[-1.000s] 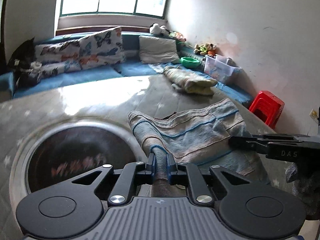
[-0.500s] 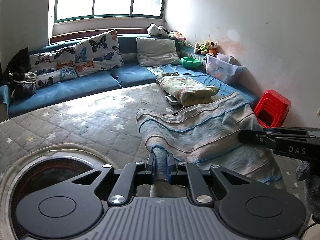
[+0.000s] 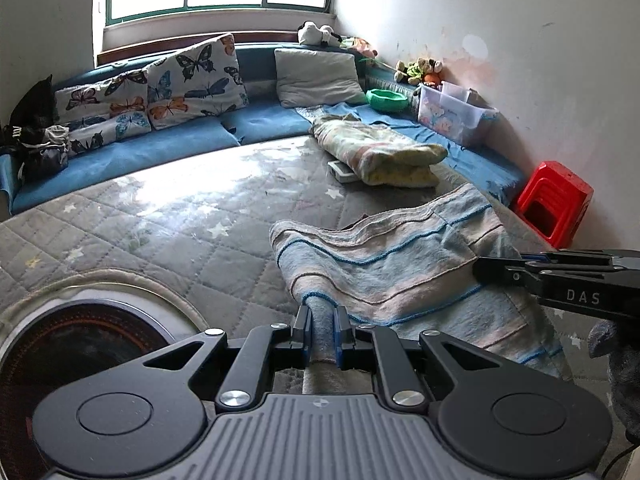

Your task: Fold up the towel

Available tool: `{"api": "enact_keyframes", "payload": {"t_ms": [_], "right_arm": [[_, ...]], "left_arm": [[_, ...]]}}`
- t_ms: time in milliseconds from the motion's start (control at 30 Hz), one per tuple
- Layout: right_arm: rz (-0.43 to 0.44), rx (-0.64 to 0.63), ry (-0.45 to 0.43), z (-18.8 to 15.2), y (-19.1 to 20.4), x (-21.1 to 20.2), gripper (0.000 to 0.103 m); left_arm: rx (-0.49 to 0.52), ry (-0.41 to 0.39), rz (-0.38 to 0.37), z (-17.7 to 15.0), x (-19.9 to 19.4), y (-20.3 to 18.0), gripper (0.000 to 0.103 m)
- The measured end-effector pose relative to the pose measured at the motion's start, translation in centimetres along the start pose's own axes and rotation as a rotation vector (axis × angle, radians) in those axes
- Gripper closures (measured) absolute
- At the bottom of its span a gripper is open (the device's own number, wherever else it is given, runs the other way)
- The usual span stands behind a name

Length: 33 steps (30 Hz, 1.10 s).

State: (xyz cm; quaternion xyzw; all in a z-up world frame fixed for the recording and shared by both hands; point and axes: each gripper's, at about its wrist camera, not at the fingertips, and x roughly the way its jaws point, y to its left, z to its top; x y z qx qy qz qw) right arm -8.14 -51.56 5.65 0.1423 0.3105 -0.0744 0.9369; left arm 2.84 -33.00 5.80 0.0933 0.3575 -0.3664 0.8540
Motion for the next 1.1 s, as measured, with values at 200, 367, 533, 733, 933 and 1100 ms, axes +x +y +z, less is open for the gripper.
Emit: {"api": "enact_keyframes", "payload": {"t_ms": [200, 367, 533, 733, 933, 1100], "right_arm": [[-0.031, 0.023, 0.031, -0.8, -1.2, 0.8, 0.084], [-0.056, 0.036, 0.027, -1.0, -1.7, 0.4, 0.078], [-0.079, 0.043, 0.023, -1.2, -2.1, -0.1, 0.077], [-0.047, 0.028, 0.020, -2.1, -1.1, -1.6, 0.065], [-0.024, 0.015, 0.030, -3.6, 0.5, -3.0, 0.063], [-0.044, -0.018, 0.032, -5.3, 1.7, -3.9, 0.063]], "left_arm": [[0.000, 0.013, 0.007, -0.2, 0.6, 0.1, 0.091], [0.011, 0.022, 0.005, -0.5, 0.6, 0.1, 0.090], [0.018, 0.030, 0.007, -0.9, 0.4, -0.2, 0.079], [0.022, 0.033, 0.014, -2.1, -0.3, -0.3, 0.058], [0.041, 0.031, 0.010, -3.6, -1.1, -1.0, 0.043], [0.058, 0.041, 0.017, -5.0, -1.3, -1.3, 0.041]]}}
